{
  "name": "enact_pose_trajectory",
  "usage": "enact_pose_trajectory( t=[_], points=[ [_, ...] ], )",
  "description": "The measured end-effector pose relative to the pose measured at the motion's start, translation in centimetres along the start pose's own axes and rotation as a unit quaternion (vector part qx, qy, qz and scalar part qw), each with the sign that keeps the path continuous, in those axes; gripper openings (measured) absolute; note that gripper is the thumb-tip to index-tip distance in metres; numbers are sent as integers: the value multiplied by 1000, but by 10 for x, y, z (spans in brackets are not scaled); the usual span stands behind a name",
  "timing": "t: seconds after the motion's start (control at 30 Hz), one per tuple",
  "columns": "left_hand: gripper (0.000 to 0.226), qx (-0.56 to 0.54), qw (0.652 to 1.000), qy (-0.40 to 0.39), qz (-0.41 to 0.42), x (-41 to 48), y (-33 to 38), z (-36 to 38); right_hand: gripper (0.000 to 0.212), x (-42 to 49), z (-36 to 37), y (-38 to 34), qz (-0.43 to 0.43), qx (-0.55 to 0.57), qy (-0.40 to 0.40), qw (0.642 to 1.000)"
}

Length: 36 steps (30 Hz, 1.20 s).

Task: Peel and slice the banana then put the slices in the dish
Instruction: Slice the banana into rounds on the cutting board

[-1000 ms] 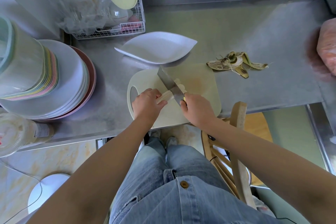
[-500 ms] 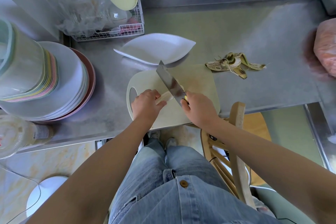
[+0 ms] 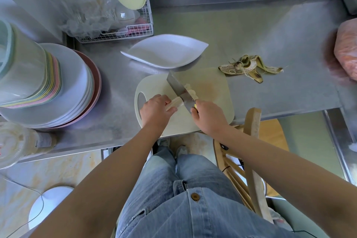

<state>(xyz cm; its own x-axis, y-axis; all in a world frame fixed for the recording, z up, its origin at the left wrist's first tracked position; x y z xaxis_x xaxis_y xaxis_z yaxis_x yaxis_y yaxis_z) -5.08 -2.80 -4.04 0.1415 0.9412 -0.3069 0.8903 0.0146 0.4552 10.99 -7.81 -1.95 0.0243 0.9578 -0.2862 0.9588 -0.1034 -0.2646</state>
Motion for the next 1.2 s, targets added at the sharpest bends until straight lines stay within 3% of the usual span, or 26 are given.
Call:
enact_pose_trajectory(
  t=[0.33,0.6,1.03,1.2],
  points=[
    [41,41,999,-15,20,-4,-2,2,27,-3,5,4,-13,-15,3,1000],
    [34,36,999,16,17,-2,0,3,28,-7,9,8,-6,13,-7,1000],
    [33,115,991,-50,35,5,20,11,19,2,-12,50,185,63,33,980],
    [33,125,991,-48,26,5,14,9,21,1,-7,37,121,67,15,990]
  ],
)
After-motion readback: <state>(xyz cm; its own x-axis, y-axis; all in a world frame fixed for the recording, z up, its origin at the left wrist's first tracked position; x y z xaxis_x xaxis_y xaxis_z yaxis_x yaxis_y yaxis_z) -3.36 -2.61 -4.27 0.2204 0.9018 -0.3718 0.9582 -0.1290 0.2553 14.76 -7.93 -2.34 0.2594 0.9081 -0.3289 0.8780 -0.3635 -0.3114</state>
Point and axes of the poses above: each hand's wrist, its own x-axis towards the middle knuckle, its own z-axis out of the palm, y = z × x, the point moved 2 cm from there along x, towards the middle knuckle, and after that the axes turned 1 degree about -x, right-handed, at the moved point
